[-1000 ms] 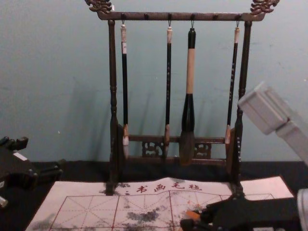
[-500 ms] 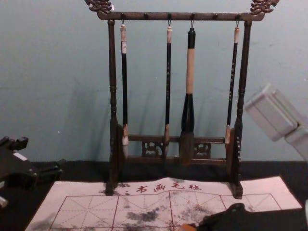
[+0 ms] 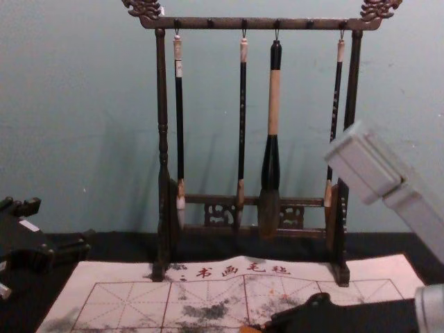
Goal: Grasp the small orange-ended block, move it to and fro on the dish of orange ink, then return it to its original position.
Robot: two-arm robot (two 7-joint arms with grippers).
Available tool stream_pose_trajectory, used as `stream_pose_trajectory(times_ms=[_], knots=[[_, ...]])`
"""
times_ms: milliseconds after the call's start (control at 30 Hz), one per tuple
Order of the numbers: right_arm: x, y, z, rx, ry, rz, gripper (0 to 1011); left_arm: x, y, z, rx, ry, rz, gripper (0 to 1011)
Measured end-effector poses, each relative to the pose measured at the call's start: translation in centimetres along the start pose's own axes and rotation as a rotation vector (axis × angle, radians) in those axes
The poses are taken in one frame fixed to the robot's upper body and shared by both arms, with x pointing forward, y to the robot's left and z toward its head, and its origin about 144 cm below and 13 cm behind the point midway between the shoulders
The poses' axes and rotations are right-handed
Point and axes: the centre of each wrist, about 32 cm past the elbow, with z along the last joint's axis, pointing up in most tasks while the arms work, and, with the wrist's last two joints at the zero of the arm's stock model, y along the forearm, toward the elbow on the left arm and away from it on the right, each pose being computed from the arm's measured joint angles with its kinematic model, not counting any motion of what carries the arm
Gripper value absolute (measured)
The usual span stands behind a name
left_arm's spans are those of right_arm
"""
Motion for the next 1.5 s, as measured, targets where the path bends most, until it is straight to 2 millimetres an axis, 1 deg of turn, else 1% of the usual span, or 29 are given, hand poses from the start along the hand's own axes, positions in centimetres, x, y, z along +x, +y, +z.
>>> stream_pose_trajectory(times_ms=[267, 567, 800, 1200, 1500], knots=[[0.8, 0.4, 0.3, -0.008, -0.007, -0.035, 99, 0.0, 0.0, 0.0, 0.000, 0.000, 0.000, 1001], [1.5, 0.1, 0.3, -0.013, -0.002, -0.073, 100, 0.0, 0.0, 0.0, 0.000, 0.000, 0.000, 1001], [1.7, -0.5, 0.1, -0.012, 0.008, -0.087, 99, 0.0, 0.0, 0.0, 0.000, 0.000, 0.000, 1001], [1.1, -1.8, 0.0, 0.011, 0.023, -0.063, 100, 0.0, 0.0, 0.0, 0.000, 0.000, 0.000, 1002], [1.1, -2.9, 0.1, 0.045, 0.044, -0.080, 99, 0.0, 0.0, 0.0, 0.000, 0.000, 0.000, 1001]])
